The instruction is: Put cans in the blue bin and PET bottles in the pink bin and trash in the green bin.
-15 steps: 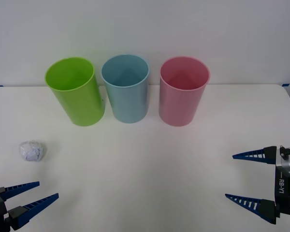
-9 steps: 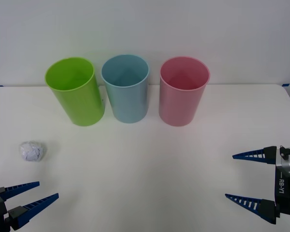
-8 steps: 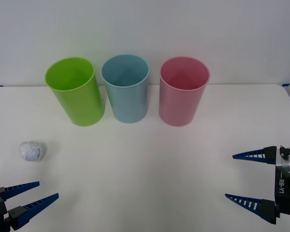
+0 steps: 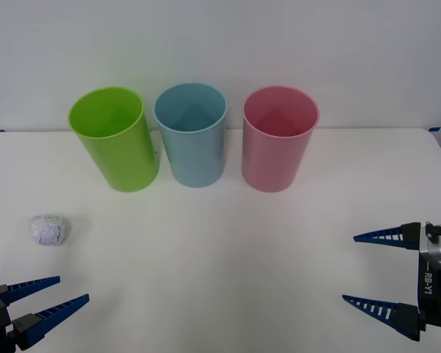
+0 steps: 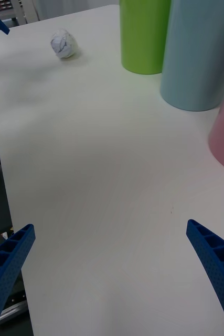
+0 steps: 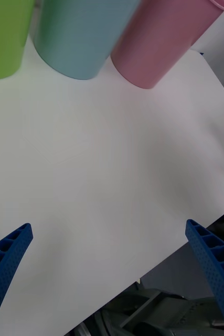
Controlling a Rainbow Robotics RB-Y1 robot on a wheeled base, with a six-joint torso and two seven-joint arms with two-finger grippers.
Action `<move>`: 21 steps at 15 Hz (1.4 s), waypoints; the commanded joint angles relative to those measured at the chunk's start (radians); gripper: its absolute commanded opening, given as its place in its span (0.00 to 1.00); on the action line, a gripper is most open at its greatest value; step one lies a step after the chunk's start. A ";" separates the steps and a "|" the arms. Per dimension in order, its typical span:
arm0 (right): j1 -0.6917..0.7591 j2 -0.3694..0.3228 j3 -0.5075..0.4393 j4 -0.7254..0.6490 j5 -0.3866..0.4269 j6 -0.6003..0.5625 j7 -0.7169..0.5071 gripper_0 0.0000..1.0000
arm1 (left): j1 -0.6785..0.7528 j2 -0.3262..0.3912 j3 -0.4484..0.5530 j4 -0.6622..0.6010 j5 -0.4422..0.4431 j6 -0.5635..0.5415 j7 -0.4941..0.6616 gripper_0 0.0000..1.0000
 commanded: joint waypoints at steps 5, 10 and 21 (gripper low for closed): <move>0.000 0.000 0.000 0.000 0.000 0.000 0.000 1.00 | 0.006 -0.026 -0.005 -0.026 0.026 -0.020 -0.009 1.00; 0.000 0.000 0.000 0.000 0.000 0.000 0.000 1.00 | 0.021 0.028 -0.035 -0.026 0.044 0.091 -0.006 1.00; 0.000 0.000 0.000 0.000 0.000 0.000 0.000 1.00 | -0.006 0.469 -0.218 0.140 0.186 0.583 0.132 1.00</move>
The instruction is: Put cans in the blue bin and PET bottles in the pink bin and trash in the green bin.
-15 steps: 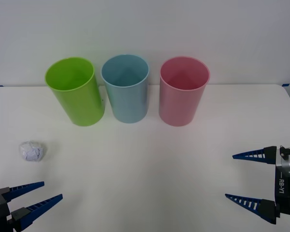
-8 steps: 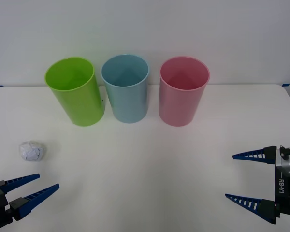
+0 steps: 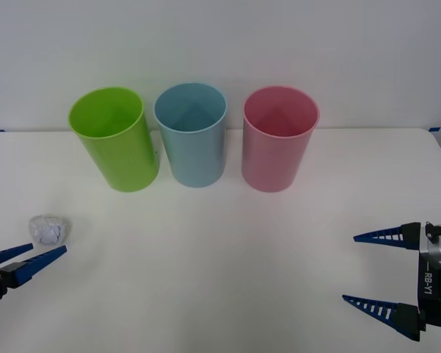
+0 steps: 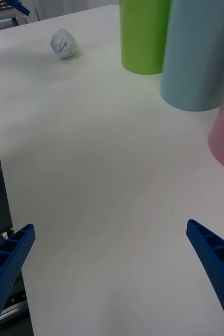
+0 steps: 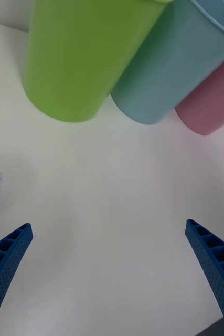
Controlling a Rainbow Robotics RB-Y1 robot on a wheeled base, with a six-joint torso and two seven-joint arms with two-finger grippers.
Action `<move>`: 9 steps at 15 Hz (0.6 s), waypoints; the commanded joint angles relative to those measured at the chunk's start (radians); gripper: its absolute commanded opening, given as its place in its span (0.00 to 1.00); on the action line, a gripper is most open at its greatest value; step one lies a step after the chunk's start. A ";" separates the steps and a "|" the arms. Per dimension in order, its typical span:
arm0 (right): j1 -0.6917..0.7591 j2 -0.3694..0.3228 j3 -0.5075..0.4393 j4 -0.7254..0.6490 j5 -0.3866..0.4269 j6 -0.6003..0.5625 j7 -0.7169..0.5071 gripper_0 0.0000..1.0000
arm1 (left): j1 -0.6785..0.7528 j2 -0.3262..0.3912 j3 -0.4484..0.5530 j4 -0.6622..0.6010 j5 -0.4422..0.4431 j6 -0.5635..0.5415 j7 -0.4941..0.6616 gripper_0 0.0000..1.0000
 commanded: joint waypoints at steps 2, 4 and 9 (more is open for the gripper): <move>0.000 0.000 0.000 0.000 0.000 0.000 0.000 1.00 | -0.067 0.124 -0.074 0.098 0.030 0.096 0.014 1.00; 0.000 0.000 0.000 0.000 0.000 0.000 0.000 1.00 | -0.076 0.244 -0.146 0.121 0.080 0.208 0.023 1.00; 0.000 0.000 0.000 0.000 0.000 0.000 0.000 1.00 | -0.084 0.472 -0.255 0.130 0.235 0.355 0.038 1.00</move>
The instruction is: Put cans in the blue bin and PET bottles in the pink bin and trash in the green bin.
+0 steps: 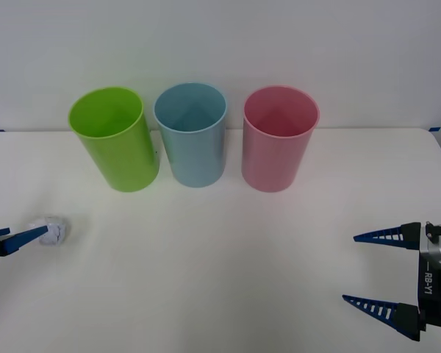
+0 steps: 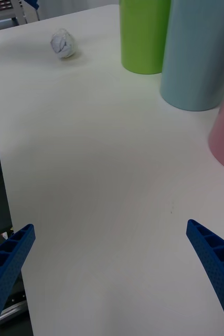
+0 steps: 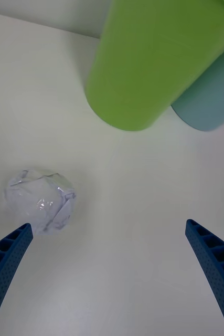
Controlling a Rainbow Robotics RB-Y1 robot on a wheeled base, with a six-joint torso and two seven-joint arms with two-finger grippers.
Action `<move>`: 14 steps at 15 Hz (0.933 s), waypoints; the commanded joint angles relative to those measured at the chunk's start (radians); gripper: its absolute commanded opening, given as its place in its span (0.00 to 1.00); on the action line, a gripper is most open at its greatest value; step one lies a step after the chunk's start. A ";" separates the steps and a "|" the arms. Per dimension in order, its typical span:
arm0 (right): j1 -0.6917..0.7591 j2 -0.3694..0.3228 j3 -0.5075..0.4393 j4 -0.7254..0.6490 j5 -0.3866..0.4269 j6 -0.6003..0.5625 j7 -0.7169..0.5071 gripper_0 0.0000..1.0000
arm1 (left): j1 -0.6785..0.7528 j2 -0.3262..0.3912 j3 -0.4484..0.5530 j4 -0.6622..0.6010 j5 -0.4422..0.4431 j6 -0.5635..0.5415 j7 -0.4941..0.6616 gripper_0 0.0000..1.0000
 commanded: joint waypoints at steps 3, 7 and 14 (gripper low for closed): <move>0.000 0.000 0.000 0.000 0.000 0.000 0.000 1.00 | -0.093 0.066 -0.102 0.063 0.014 0.017 -0.004 1.00; 0.000 0.000 0.000 0.000 0.000 0.000 0.000 1.00 | -0.279 0.083 -0.272 0.199 0.003 0.023 -0.018 1.00; 0.000 0.000 0.000 0.000 0.000 0.000 0.000 1.00 | -0.495 0.131 -0.527 0.305 -0.008 0.042 -0.010 1.00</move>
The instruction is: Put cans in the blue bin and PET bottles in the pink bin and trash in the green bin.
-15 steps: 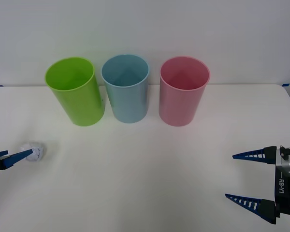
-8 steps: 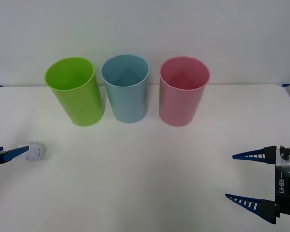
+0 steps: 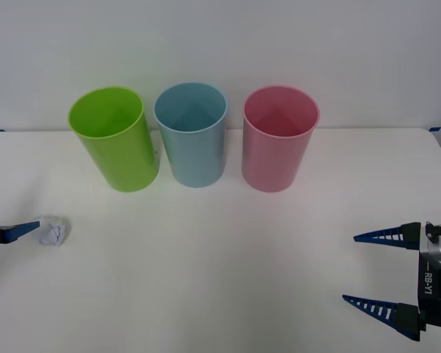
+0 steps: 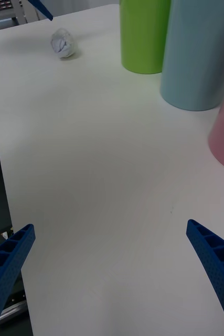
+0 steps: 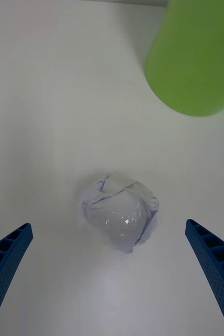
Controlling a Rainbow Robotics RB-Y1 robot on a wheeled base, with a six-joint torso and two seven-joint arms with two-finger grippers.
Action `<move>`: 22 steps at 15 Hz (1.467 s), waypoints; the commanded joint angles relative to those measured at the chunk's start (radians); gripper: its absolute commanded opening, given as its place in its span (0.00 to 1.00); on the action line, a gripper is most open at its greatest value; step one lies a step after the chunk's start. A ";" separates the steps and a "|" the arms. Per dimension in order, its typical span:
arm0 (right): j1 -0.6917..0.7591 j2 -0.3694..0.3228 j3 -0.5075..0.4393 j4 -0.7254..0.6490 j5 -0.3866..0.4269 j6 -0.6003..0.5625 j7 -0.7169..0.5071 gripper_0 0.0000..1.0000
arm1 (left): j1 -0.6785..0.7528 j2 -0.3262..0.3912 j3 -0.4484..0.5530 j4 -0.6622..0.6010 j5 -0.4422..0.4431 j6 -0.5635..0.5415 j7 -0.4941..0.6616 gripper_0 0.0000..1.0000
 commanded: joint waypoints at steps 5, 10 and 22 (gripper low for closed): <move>0.000 0.000 0.000 0.000 0.000 0.000 0.000 1.00 | -0.204 0.009 -0.233 0.087 0.005 0.000 0.010 1.00; 0.000 0.000 0.000 0.000 0.000 0.000 0.000 1.00 | -0.236 0.009 -0.296 0.093 0.039 -0.002 0.015 1.00; 0.000 0.000 0.000 0.000 0.000 0.000 0.000 1.00 | -0.285 -0.097 -0.296 0.186 -0.015 -0.045 0.016 1.00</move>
